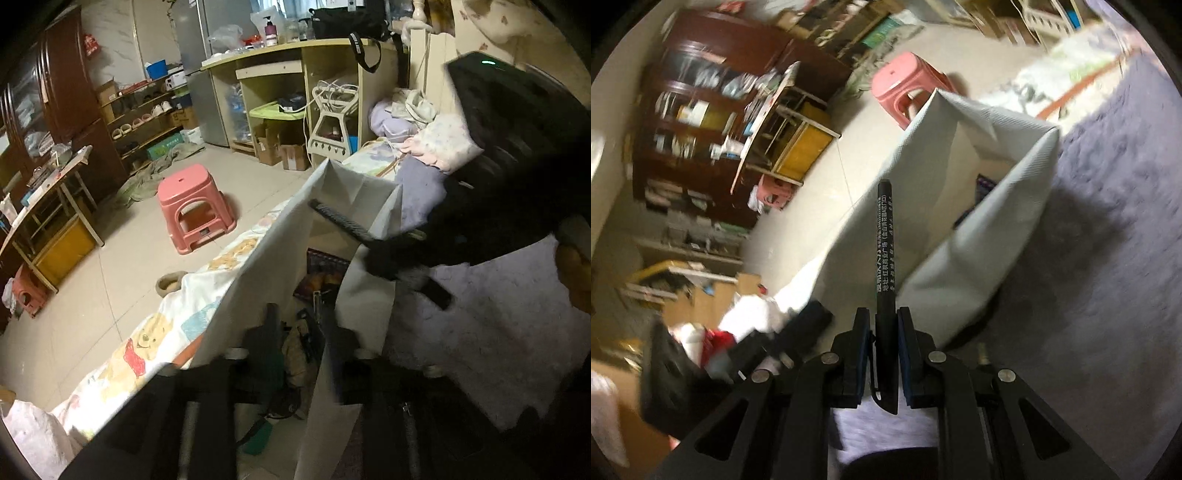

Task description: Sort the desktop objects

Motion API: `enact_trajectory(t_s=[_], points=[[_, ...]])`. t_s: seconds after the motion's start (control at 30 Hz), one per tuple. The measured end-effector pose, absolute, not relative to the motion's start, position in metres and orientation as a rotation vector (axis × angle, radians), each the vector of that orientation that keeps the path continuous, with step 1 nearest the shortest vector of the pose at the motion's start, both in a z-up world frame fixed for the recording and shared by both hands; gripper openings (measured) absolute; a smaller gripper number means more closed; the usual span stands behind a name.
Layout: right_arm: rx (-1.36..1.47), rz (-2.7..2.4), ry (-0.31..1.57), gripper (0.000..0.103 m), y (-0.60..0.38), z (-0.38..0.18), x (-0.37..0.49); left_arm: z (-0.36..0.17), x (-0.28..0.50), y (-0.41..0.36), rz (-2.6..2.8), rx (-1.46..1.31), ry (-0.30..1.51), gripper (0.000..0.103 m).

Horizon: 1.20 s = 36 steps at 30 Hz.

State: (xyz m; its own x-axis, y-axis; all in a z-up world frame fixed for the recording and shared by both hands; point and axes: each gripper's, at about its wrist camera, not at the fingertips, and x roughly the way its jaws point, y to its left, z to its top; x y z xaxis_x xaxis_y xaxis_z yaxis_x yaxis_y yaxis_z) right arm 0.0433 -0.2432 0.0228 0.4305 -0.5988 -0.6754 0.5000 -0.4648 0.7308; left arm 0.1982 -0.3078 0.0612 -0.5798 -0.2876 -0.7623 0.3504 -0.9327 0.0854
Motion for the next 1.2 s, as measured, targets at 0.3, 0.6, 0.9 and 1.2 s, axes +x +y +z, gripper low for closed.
enact_trajectory(t_s=[0.3,0.6,0.9,1.2], points=[[1.751,-1.296,-0.174,0.016,-0.269,0.005,0.036,0.068,0.213,-0.321,-2.537,1.124,0.182,0.068],[1.664,-1.353,-0.032,0.024,-0.279,0.021,0.056,0.068,0.216,-0.322,-2.540,1.123,0.180,0.068],[1.487,-1.478,0.113,0.027,-0.233,0.045,0.062,0.081,0.205,-0.304,-2.593,1.092,0.203,0.070],[1.177,-1.562,0.234,0.077,-0.165,0.049,0.061,0.067,0.179,-0.254,-2.681,1.194,0.146,0.083]])
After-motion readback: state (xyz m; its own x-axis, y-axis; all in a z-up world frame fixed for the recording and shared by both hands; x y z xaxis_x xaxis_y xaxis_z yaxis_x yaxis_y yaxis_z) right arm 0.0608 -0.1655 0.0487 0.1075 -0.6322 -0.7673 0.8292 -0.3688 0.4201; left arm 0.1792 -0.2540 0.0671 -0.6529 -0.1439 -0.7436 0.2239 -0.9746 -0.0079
